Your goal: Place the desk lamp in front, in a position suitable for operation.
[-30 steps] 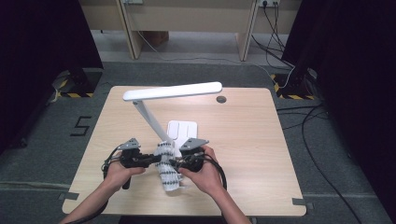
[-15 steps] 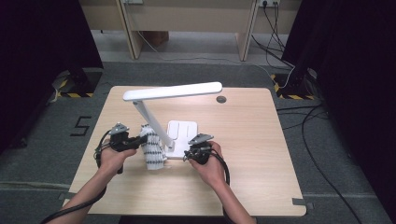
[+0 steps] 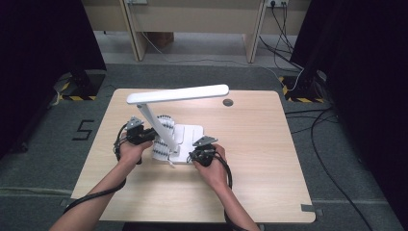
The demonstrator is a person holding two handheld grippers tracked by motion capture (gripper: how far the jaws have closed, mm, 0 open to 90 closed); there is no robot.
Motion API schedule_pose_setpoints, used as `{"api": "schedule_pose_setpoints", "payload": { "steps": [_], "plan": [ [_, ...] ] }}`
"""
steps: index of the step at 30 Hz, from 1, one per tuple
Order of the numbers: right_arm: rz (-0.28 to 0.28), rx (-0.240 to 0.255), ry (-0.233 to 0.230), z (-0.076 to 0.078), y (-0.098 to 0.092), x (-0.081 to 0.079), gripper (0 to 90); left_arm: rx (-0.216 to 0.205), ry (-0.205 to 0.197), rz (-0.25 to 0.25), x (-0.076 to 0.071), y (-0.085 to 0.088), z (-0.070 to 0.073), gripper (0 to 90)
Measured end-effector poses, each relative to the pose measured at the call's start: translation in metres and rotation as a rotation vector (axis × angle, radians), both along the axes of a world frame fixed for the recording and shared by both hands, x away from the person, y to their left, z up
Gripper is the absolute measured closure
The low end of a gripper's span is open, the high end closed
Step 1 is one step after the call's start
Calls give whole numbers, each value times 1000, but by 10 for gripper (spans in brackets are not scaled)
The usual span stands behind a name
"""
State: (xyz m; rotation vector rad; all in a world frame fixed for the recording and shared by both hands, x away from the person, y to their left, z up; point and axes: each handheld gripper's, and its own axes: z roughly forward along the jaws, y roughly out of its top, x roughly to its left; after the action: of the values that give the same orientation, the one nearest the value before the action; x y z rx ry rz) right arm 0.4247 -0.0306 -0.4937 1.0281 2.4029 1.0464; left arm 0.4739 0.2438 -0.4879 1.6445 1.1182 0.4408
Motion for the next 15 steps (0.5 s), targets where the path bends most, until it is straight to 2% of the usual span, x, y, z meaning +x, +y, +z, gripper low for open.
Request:
{"api": "schedule_pose_setpoints", "payload": {
  "steps": [3, 7, 15],
  "plan": [
    [-1, -3, 2, -3, 1, 0, 666, -11, 7, 10, 6, -1, -3, 833],
    [5, -8, -4, -5, 2, 0, 667, 8, 11, 17, 10, -4, -6, 833],
    [-1, 0, 1, -6, 1, 0, 665, 10, 14, 14, 17, -6, -8, 832]
  ]
}}
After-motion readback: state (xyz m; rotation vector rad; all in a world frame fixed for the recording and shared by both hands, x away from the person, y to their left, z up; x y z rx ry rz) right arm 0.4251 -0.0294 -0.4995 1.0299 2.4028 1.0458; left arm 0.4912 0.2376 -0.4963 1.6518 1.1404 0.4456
